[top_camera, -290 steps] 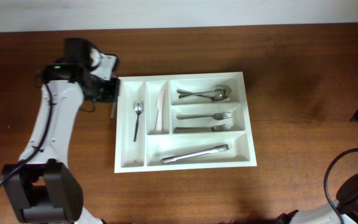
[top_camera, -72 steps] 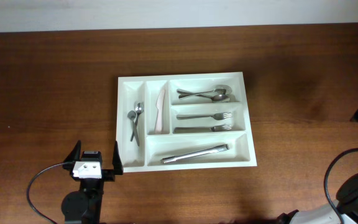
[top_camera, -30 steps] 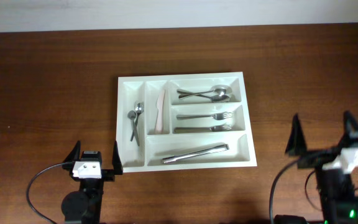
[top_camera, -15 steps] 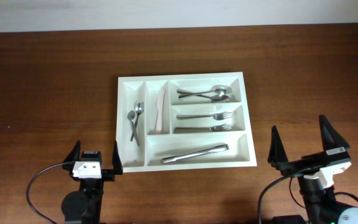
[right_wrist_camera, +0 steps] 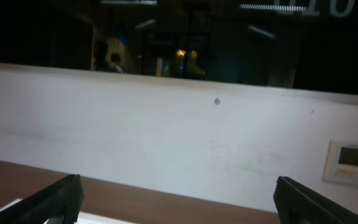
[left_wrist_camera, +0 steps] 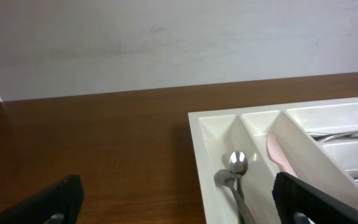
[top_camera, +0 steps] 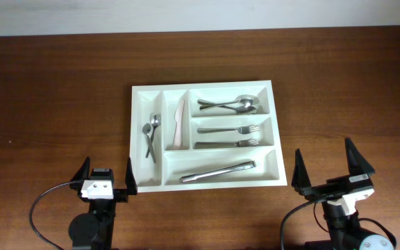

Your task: Pack container

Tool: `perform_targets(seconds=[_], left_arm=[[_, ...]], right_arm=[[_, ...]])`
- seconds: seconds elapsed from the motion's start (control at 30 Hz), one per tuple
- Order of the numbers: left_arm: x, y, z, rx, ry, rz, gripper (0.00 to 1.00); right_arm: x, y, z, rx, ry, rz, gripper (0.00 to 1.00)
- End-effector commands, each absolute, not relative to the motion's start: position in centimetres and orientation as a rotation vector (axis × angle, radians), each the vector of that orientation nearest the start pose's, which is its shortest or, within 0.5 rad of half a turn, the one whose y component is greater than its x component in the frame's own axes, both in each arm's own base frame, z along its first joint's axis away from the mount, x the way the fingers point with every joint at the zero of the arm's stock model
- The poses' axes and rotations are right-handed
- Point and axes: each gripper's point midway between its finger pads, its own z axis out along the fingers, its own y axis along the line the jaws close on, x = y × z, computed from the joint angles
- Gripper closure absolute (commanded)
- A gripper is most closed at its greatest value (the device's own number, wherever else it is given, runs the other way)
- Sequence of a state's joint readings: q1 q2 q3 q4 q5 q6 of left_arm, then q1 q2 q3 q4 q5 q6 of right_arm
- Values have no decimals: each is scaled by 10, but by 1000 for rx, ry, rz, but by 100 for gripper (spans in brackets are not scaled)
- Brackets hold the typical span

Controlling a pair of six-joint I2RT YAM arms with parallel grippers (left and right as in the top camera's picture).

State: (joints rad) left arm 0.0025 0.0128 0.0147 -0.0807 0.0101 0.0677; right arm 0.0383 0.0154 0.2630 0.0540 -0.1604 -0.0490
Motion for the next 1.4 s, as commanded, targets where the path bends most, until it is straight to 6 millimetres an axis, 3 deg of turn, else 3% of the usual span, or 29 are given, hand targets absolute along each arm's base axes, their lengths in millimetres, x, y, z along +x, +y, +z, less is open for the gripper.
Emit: perform_targets(seconds=[0.0, 0.3, 0.57, 1.37], left_arm=[[246, 1, 156, 68, 1649, 70, 1], [246, 1, 156, 68, 1649, 70, 1], [246, 1, 156, 68, 1649, 70, 1], [246, 1, 156, 68, 1649, 70, 1]], right_arm=[[217, 37, 289, -198, 1292, 102, 1], [239, 37, 211, -193, 1456, 111, 1], [243, 38, 161, -194, 1618, 124, 1], [243, 36, 159, -188, 1626, 119, 1]])
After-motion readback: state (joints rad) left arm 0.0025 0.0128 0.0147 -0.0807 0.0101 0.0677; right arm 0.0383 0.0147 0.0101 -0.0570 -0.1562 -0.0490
